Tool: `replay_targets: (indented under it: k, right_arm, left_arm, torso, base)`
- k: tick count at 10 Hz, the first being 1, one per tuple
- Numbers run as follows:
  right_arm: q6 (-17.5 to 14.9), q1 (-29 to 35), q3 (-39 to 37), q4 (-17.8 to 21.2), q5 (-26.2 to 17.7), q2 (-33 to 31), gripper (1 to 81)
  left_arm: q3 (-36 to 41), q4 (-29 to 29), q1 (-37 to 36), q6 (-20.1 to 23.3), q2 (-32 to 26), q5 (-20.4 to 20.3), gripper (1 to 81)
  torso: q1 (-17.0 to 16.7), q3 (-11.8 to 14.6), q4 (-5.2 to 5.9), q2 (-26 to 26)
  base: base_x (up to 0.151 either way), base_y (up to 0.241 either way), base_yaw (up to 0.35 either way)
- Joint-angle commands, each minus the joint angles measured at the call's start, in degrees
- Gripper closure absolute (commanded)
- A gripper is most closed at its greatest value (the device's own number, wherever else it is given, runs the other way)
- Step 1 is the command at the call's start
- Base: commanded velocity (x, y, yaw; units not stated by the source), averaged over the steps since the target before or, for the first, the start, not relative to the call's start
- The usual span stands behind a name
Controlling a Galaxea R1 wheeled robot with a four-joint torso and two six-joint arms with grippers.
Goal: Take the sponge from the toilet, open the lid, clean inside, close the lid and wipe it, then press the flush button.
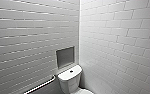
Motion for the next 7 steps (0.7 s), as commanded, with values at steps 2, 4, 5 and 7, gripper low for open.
replay_targets:
  k: [2,4,5,7]
  right_arm:
    - [-0.6,2.4,1.5,-0.5,-2.7,-4.1,81.1]
    - [-0.6,2.3,1.5,-0.1,-2.7,-4.0,81.1]
    - [-0.6,2.2,1.5,-0.1,-2.7,-4.0,81.1]
    - [-0.6,2.0,1.2,-0.1,-2.7,-4.0,81.1]
  left_arm:
    - [0.9,-0.2,-2.6,0.1,-0.7,2.2,1.0]
    - [0.9,-0.3,-2.6,0.1,-0.8,1.4,1.0]
    - [0.9,-0.3,-2.6,0.1,-0.8,1.3,1.0]
    - [0.9,-0.4,-2.6,0.0,-1.0,1.3,1.0]
  torso:
    - [0.0,0.0,0.00,0.0]
    - [0.0,0.0,0.00,0.0]
    - [0.0,0.0,0.00,0.0]
    - [-0.1,0.0,0.00,-0.1]
  base:
    - [0.000,0.000,0.000]
    - [0.035,0.000,0.000]
    - [0.086,0.000,0.000]
    - [0.090,0.000,0.000]
